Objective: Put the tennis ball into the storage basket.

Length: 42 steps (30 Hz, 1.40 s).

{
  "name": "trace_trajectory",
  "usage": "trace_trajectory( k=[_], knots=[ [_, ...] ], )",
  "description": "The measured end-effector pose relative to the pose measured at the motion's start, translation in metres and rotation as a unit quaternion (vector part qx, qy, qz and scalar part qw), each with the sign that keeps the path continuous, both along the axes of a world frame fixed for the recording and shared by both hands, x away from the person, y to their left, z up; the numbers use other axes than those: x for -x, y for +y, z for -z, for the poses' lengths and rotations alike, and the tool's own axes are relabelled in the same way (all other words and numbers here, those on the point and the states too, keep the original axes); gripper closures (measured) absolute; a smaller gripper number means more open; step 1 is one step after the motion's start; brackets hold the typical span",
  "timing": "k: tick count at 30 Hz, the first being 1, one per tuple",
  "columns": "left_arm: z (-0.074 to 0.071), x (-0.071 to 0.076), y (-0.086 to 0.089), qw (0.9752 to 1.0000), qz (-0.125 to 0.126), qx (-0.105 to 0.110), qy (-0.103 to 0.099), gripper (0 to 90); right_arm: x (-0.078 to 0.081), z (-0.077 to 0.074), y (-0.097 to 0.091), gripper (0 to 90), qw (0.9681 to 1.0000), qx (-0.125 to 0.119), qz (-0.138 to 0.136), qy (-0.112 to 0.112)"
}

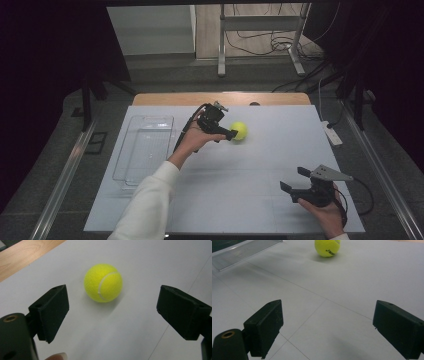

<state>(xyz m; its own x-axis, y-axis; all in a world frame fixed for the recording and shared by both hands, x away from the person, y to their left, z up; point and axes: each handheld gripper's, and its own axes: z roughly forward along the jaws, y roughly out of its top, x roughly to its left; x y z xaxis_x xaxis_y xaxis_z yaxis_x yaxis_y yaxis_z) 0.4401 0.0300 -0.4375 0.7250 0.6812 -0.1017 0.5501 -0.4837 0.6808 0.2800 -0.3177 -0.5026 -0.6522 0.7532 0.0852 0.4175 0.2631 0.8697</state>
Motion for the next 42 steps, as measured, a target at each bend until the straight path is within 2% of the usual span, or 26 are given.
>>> trace_trajectory(
  k=[20, 30, 42],
  knots=[
    [-0.006, -0.018, -0.016, 1.0, 0.004, -0.006, -0.002, 12.1, -0.004, 0.001, -0.001, 9.9, 1.0, -0.005, -0.002, 0.002],
    [0.0, -0.027, -0.025, 0.9999, 0.005, -0.015, 0.004, 11.0, -0.006, 0.002, 0.0, 9.9, 1.0, -0.004, -0.006, 0.003],
    [0.014, -0.039, -0.029, 0.9994, 0.001, -0.024, 0.026, 10.2, -0.006, 0.002, 0.0, 9.9, 1.0, -0.002, -0.005, 0.003]
  ],
)
